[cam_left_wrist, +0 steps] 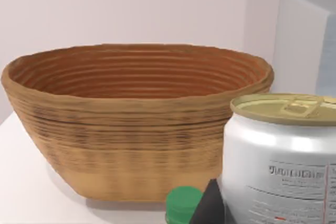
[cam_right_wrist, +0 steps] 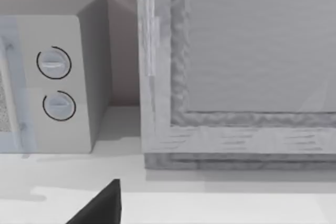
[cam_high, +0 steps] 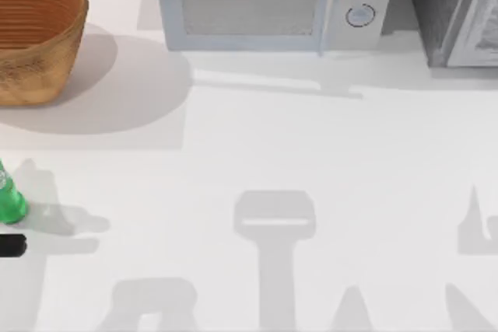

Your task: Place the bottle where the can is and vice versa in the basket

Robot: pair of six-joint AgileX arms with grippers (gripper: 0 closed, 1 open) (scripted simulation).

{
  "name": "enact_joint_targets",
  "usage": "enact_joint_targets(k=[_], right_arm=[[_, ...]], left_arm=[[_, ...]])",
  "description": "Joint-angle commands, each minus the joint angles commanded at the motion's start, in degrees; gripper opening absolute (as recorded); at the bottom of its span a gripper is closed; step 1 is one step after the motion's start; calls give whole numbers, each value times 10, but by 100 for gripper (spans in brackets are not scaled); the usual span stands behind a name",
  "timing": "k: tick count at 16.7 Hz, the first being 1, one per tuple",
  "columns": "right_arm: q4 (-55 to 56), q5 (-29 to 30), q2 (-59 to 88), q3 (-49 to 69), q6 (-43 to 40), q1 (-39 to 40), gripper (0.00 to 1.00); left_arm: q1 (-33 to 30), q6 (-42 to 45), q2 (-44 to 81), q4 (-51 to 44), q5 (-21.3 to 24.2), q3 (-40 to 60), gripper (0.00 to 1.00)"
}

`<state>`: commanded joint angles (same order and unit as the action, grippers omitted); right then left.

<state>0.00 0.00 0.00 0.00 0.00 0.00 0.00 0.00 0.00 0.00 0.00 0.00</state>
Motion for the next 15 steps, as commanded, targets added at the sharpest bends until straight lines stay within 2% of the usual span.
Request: enact_joint_targets(k=[5, 8, 11, 15], right_arm=[[0, 0, 0, 0, 0, 0, 100], [0, 0, 0, 0, 0, 0, 100], [0, 0, 0, 0, 0, 0, 100], [0, 0, 0, 0, 0, 0, 100]], left_arm=[[1, 1, 33, 9, 7, 7, 0], [-4, 3, 107, 44, 33, 32, 0], [-18, 6, 212, 101, 77, 76, 0], [-49, 11, 390, 205, 161, 156, 0]])
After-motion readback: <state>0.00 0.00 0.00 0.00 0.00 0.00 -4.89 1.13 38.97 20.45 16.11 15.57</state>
